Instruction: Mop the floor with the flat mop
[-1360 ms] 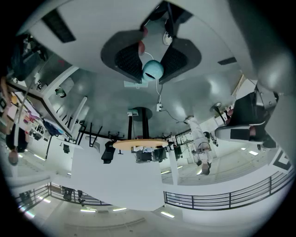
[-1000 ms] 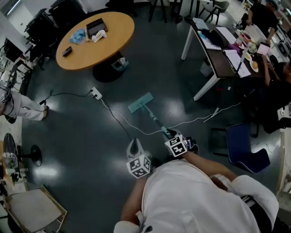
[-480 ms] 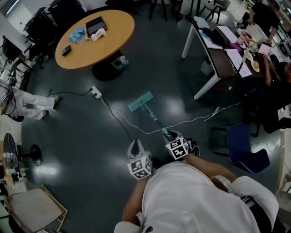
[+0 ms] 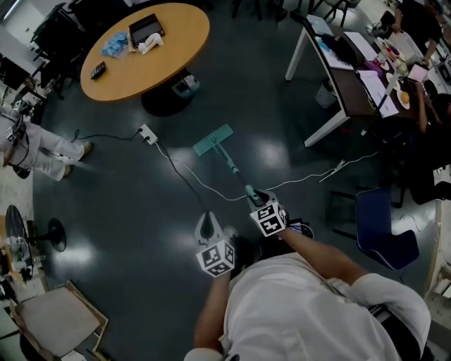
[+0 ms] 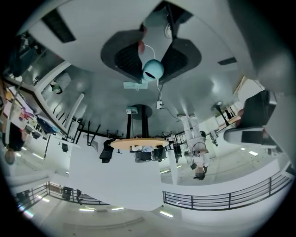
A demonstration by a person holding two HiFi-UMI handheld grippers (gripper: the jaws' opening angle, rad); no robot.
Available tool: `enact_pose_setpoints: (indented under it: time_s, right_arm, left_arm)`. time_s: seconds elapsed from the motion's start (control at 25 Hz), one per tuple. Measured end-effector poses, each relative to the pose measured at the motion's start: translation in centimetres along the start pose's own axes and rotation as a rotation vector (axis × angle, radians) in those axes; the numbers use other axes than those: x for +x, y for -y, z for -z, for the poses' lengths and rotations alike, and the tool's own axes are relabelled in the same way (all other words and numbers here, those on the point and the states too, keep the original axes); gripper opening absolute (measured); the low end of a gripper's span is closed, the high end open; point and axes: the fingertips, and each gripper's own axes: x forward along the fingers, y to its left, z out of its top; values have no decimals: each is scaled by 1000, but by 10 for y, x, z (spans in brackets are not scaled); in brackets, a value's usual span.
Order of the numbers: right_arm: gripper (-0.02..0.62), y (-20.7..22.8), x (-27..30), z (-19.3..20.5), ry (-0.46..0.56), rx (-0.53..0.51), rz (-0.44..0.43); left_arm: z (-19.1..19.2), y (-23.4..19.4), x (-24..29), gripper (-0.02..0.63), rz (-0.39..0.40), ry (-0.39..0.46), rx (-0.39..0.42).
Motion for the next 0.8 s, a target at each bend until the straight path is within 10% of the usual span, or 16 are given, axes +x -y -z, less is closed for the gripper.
enact_pose_setpoints:
  time_s: [0.36,0.8]
  right_arm:
    - [117,19,111,-99,63,9,26]
    - [114,44,172,-131,1,-26,48]
  left_arm:
    - [-18,-29,21,5,-37,18,6]
    - [-19,-33,19,5,-35,-1,13]
